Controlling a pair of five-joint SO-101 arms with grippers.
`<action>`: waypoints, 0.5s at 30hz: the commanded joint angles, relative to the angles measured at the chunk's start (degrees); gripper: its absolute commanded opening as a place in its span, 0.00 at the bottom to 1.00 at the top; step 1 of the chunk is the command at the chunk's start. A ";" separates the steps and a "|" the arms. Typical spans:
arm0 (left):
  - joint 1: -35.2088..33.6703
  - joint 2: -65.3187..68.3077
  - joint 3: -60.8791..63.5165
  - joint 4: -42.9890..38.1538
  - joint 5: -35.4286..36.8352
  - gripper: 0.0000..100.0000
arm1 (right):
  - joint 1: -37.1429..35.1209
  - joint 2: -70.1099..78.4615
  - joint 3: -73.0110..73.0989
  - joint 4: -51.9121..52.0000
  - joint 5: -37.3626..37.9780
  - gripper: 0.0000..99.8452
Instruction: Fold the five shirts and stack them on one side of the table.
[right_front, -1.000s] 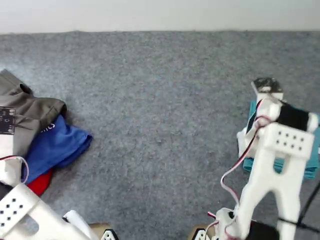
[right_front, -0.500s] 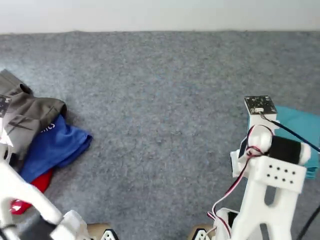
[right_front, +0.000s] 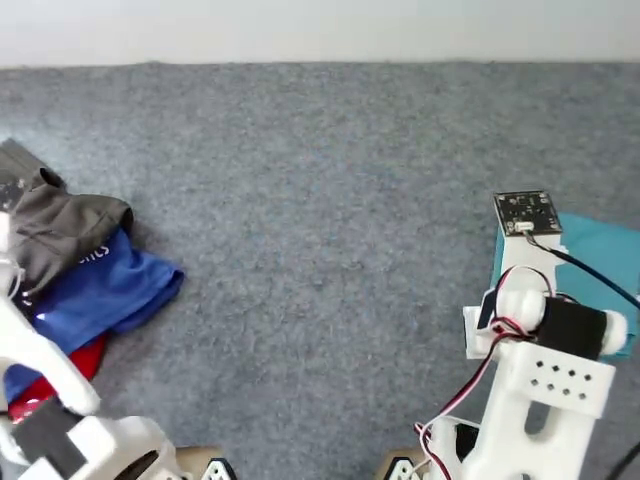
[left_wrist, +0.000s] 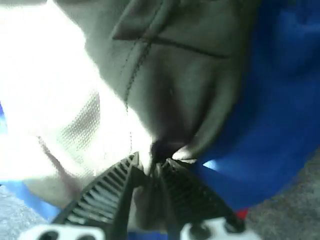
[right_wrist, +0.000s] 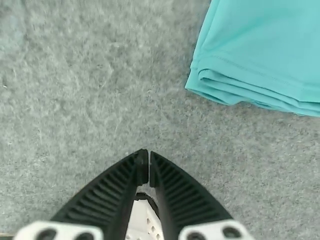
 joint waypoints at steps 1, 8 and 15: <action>3.08 -8.62 -5.67 2.02 5.89 0.01 | -0.22 -1.36 0.09 2.42 -0.26 0.01; 18.73 -23.12 -9.71 2.11 23.74 0.01 | -0.22 -3.12 0.09 2.42 -0.26 0.01; 48.79 -28.31 -9.54 3.78 35.87 0.01 | -0.22 -4.79 0.09 2.42 -0.26 0.01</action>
